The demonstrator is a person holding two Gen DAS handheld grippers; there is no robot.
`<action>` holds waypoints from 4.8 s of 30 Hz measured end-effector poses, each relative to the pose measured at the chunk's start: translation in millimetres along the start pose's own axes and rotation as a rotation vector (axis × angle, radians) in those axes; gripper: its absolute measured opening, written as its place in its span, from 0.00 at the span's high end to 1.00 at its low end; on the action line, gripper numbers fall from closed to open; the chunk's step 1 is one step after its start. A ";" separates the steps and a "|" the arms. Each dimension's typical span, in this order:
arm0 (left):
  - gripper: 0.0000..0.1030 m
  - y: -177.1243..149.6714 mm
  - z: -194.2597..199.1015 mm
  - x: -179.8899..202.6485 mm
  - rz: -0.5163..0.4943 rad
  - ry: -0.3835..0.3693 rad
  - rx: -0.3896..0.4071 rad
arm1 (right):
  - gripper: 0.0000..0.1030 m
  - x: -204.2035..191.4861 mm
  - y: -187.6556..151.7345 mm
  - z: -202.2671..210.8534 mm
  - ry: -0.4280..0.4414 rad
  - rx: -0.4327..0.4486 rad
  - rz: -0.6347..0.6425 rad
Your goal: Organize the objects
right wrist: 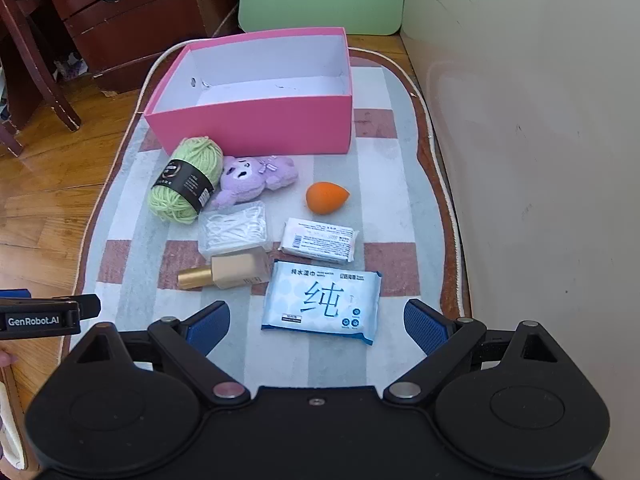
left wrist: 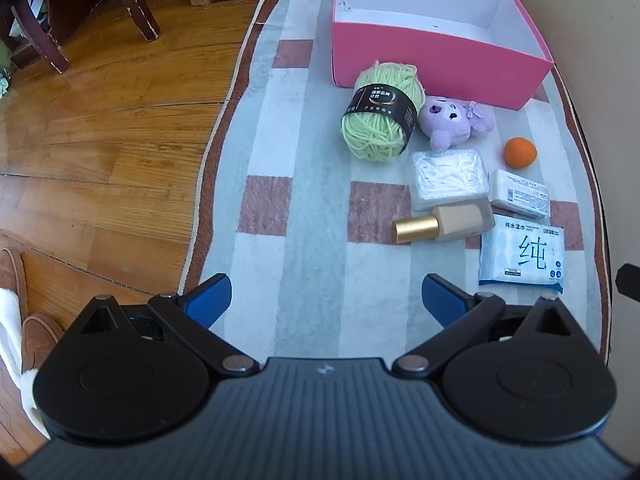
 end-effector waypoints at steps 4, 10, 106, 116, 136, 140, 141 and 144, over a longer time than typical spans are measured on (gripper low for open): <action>0.00 1.8 1.2 2.8 -0.005 0.006 0.025 | 0.07 3.4 -0.3 0.8 -0.004 -0.008 0.001; 0.00 5.0 4.6 8.3 -0.035 0.016 0.057 | 0.07 10.7 -1.9 1.9 -0.014 -0.009 -0.009; 0.12 39.5 34.6 32.3 -0.090 -0.190 0.256 | 0.07 25.2 7.1 29.8 0.067 0.245 -0.024; 0.13 37.7 -23.3 87.3 -0.122 -0.298 0.225 | 0.15 58.3 -7.6 -23.0 0.112 0.211 -0.096; 0.58 -26.5 -114.5 132.0 -0.100 -0.406 0.040 | 0.51 78.7 -57.0 -128.1 0.189 -0.039 -0.269; 0.70 -30.8 -124.3 136.0 -0.094 -0.406 0.026 | 0.71 77.0 -58.6 -131.7 0.188 -0.033 -0.248; 0.71 -31.1 -125.5 136.4 -0.089 -0.407 0.029 | 0.76 76.2 -58.4 -131.8 0.180 -0.030 -0.239; 0.71 -29.5 -126.5 138.3 -0.087 -0.403 0.048 | 0.78 75.4 -57.9 -135.9 0.110 -0.047 -0.197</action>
Point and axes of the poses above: each gripper's, at about its wrist camera, not at the fingertips, and z roughly against the way its jaws point, x to its right, y to its top, the point moved 3 cm from there along -z, roughly the way its jaws point, and after that the axes turned 9 degrees about x, right-handed, at the moved point
